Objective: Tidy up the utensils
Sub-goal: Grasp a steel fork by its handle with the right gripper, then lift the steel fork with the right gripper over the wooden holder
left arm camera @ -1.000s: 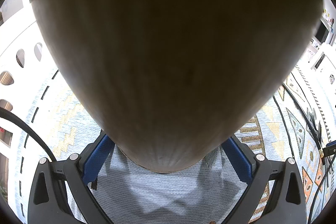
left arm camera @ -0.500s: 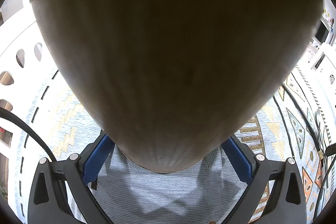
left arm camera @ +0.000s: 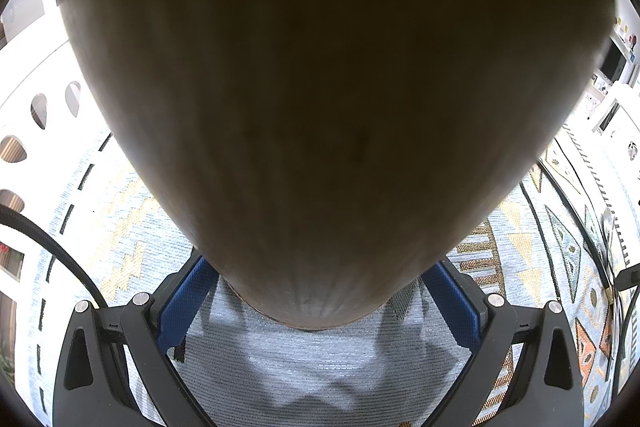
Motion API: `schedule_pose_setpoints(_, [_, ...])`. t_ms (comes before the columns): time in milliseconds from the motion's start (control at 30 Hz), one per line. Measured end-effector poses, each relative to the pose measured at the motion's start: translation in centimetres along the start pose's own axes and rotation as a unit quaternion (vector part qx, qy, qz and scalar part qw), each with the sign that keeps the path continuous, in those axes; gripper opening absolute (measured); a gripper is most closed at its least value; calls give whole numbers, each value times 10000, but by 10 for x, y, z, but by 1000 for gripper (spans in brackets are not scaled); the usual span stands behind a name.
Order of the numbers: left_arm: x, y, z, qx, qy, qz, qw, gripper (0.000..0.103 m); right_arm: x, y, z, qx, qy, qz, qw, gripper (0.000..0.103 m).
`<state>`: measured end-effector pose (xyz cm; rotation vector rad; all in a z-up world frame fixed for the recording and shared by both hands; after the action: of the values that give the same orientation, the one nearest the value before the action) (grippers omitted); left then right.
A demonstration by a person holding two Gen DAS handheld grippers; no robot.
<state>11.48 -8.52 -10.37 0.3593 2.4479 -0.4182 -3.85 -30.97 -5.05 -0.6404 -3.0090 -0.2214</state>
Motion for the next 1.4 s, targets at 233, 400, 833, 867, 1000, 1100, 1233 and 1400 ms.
schedule_pose_setpoints(233, [0, 0, 0, -1, 0, 0, 10000, 101, -7, 11, 4, 382, -23, -35, 9993, 6])
schedule_pose_setpoints(400, [0, 0, 0, 0, 0, -1, 10000, 101, -12, 3, 8, 478, 50, 57, 9988, 19])
schedule_pose_setpoints(833, [0, -1, 1, -3, -1, -1, 10000, 101, -7, 38, -6, 794, -463, -454, 9947, 7])
schedule_pose_setpoints(867, [0, 0, 0, -2, -1, -1, 10000, 101, -8, 43, -9, 557, -489, -404, 9964, 7])
schedule_pose_setpoints(1000, [0, 0, 0, -1, -1, -2, 10000, 101, -14, 62, -9, -290, -394, -164, 9987, 4])
schedule_pose_setpoints(1100, [0, 0, 0, 0, -1, -3, 10000, 101, -24, 79, -6, -411, -473, -203, 9978, 3])
schedule_pose_setpoints(1233, [0, -1, 1, 4, -1, -6, 10000, 102, -37, 93, 12, 12, -294, -383, 9988, 3])
schedule_pose_setpoints(1400, [0, 0, 0, -3, -2, -4, 10000, 102, -33, 103, 21, 109, 35, -697, 9975, 11])
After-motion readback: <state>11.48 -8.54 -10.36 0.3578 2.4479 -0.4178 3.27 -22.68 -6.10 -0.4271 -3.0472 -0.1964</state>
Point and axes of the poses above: each gripper's, at about its wrist camera, not at the fingertips, and z roughly the way its jaws point, y to its left, x to its underside, the point moved 9 cm from there along z, roughly the way its jaws point, and after that the axes turned 13 degrees about x, right-handed, at the moved point
